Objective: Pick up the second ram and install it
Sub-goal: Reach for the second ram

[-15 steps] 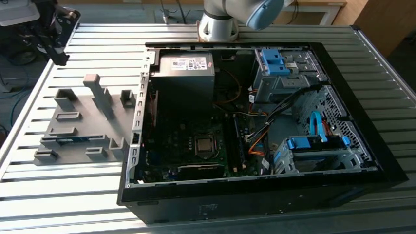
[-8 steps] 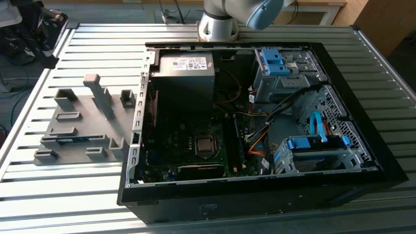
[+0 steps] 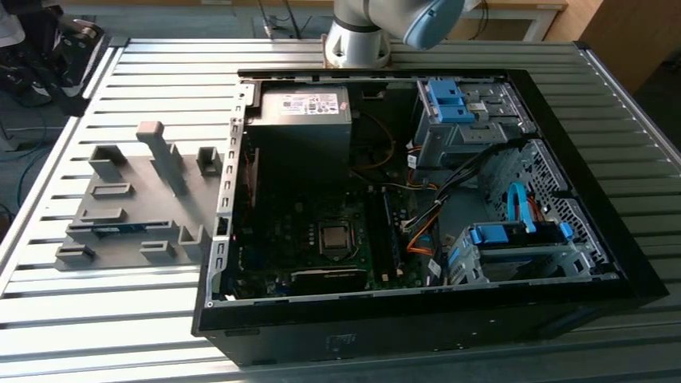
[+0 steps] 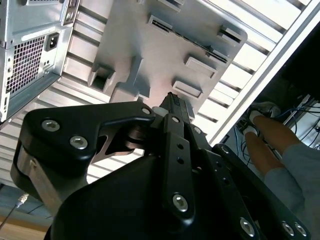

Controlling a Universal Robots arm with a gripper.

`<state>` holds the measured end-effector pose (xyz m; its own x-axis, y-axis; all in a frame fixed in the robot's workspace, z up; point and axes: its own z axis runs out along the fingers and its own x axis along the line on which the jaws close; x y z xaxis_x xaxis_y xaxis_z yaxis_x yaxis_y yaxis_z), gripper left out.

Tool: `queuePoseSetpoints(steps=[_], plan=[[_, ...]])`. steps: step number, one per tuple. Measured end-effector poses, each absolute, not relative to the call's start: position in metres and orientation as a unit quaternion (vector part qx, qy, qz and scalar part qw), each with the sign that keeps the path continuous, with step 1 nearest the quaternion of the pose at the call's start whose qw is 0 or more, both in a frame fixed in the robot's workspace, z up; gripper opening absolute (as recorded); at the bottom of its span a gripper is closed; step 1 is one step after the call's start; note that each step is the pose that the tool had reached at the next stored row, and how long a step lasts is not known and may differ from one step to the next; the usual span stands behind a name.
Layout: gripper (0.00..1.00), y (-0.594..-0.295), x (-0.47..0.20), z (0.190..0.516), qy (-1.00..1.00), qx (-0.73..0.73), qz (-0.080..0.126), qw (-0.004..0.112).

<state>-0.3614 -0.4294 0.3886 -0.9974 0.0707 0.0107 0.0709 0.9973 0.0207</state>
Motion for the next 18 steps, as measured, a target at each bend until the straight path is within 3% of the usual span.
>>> queuePoseSetpoints(steps=[18], plan=[[0.11,-0.442,-0.383,0.388,-0.999,-0.035,-0.011,0.005]])
